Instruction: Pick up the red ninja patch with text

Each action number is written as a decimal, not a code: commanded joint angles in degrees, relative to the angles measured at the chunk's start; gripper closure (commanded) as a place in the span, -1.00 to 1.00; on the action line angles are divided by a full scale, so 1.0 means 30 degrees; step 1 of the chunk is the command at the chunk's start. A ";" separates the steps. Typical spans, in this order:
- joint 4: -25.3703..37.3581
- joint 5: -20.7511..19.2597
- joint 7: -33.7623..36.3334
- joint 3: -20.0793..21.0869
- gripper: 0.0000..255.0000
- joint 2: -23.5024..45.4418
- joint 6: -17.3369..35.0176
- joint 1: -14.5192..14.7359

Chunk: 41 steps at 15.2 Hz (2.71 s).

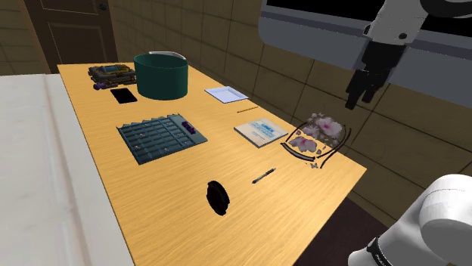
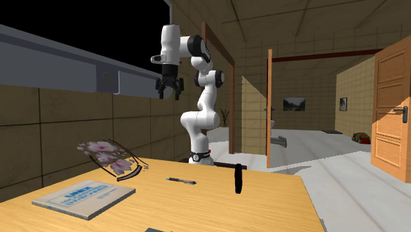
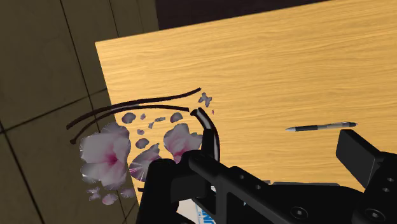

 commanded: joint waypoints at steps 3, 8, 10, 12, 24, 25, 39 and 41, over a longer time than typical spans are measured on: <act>-0.0575 0.0550 0.0604 0.0534 -1.00 0.0238 0.0774 0.0294; -0.1670 0.1879 0.2041 0.1909 -1.00 0.1212 0.2827 0.1065; -0.1965 0.2382 0.2587 0.2475 -1.00 0.1756 0.3688 0.1373; -0.2175 0.2853 0.3124 0.3041 -1.00 0.2386 0.4566 0.1684; -0.1575 0.4661 0.6270 0.6477 -1.00 0.7808 0.9847 0.3219; -0.1381 0.4692 0.6549 0.6760 -1.00 0.8366 1.0259 0.3310; 0.0875 0.3379 0.9684 0.9062 -1.00 1.4642 1.4537 0.4172; 0.0650 0.3234 0.9775 0.9079 -1.00 1.4960 1.5055 0.4181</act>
